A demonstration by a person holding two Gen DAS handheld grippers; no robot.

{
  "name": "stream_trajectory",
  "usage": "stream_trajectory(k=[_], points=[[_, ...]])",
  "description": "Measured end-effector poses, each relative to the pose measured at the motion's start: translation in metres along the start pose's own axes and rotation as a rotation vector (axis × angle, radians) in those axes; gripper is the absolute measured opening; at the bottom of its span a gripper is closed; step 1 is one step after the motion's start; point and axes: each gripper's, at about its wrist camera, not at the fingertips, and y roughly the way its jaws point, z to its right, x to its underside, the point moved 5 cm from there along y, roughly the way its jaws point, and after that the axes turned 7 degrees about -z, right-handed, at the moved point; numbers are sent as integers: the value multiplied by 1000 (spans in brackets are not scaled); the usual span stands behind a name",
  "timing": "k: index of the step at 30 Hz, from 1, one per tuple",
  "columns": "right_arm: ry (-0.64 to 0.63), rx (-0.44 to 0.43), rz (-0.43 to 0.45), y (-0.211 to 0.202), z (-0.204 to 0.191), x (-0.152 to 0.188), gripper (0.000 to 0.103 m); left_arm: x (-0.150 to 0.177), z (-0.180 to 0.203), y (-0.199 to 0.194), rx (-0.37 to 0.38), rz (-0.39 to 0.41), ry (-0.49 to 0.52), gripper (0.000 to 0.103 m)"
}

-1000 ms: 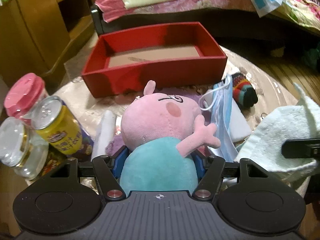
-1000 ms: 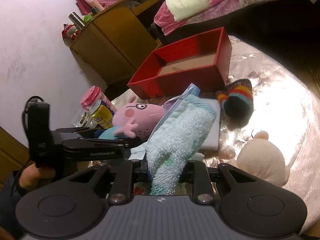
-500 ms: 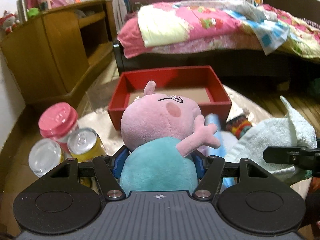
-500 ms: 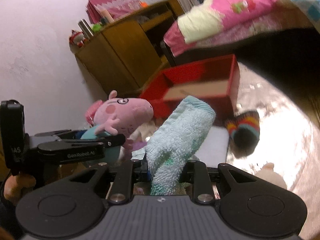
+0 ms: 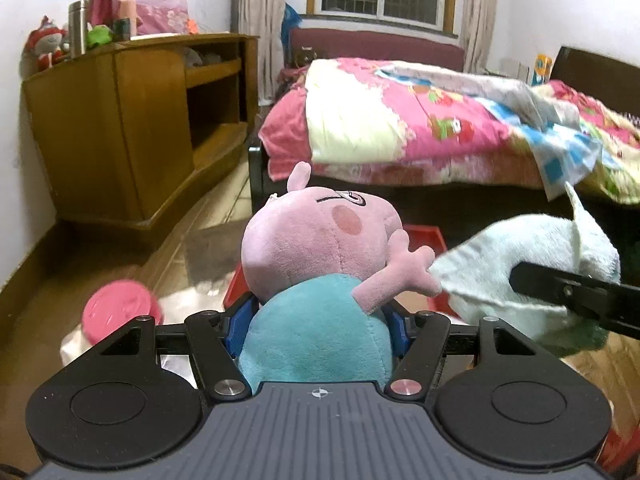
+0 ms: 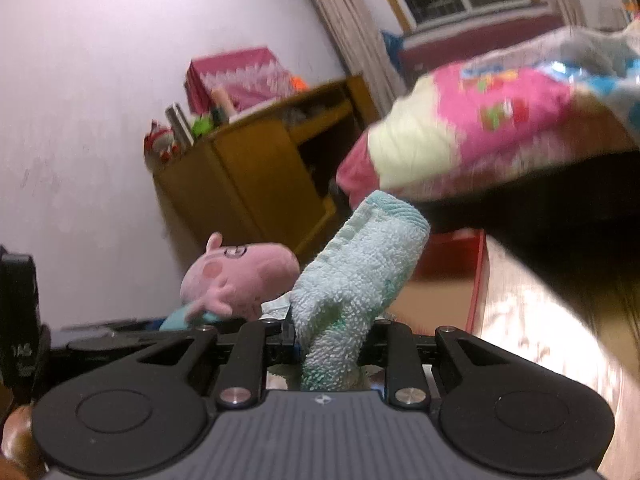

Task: Organize soft objects
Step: 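Drop the plush into the red box with the left tool while the right tool drops the towel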

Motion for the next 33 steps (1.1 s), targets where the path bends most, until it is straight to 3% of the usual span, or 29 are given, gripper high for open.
stream_trajectory(k=[5,11,15,17,19,20,33], points=[[12,29,30,33,12,-33,0,-23,6,38,-15,-30,-12,64],[90,60,-41,98,43,-57,0,-38,2,88,-48,-75,-28,64],[61,92,-35,129,51,-68,0,-52,-2,109,-55,-64,-55,69],[59,99,-32,138,56,-73,14,-56,-5,115,-65,-61,-63,81],[65,113,-38,140,60,-75,58,-57,-8,113,-95,-44,-62,88],[66,119,-26,139,62,-76,64,-56,-9,112,-102,-44,-59,89],[94,119,-12,98,59,-62,64,-36,-16,72,-85,-46,-80,95]])
